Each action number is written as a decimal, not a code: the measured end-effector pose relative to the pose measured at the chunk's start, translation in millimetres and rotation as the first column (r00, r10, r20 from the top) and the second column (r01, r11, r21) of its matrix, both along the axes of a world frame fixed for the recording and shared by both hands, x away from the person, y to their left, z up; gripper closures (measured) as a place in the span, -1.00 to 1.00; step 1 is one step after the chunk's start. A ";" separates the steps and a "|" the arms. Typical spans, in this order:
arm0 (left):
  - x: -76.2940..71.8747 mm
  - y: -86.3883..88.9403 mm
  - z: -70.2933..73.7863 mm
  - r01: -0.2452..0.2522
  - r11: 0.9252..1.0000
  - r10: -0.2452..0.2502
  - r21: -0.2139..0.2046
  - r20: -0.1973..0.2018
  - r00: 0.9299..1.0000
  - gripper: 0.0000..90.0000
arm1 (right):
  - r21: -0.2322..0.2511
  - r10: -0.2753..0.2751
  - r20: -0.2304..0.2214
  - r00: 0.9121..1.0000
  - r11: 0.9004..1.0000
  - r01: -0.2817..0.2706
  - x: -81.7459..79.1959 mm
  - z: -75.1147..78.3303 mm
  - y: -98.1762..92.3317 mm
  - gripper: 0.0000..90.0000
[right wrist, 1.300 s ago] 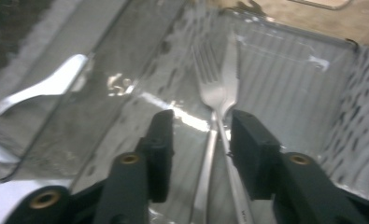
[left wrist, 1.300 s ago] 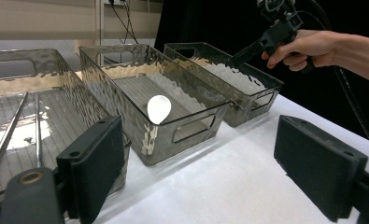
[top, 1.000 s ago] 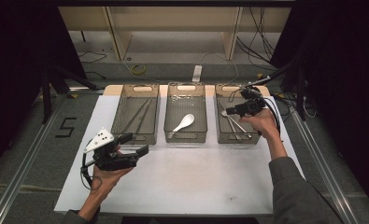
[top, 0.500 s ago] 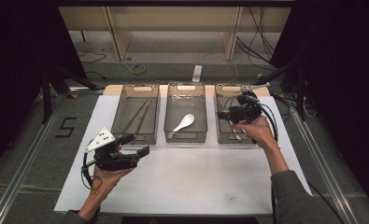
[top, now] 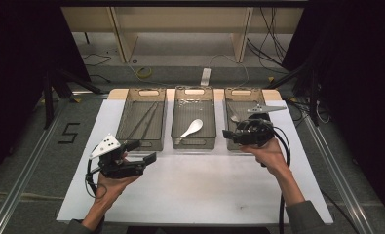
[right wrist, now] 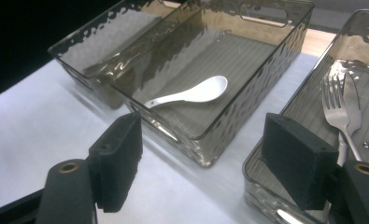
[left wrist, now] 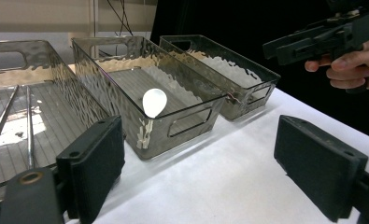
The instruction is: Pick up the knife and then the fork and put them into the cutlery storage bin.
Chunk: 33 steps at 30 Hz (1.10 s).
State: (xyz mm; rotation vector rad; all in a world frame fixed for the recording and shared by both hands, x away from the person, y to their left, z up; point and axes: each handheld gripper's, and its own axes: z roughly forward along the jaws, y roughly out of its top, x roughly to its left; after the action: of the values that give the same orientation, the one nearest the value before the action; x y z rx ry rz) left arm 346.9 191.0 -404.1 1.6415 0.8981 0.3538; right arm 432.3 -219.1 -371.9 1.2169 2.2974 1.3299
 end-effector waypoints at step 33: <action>-0.5 -4.2 -1.1 0.072 0.997 -0.072 0.027 -0.031 0.997 -0.66 | 0.058 0.053 0.086 0.995 0.997 -0.058 -62.9 -33.6 2.8 -0.49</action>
State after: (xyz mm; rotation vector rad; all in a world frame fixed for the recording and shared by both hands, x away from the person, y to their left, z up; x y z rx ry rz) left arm 346.4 186.8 -405.2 1.7040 0.8574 0.2937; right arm 369.5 -216.3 -405.5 1.0995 2.2627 1.4506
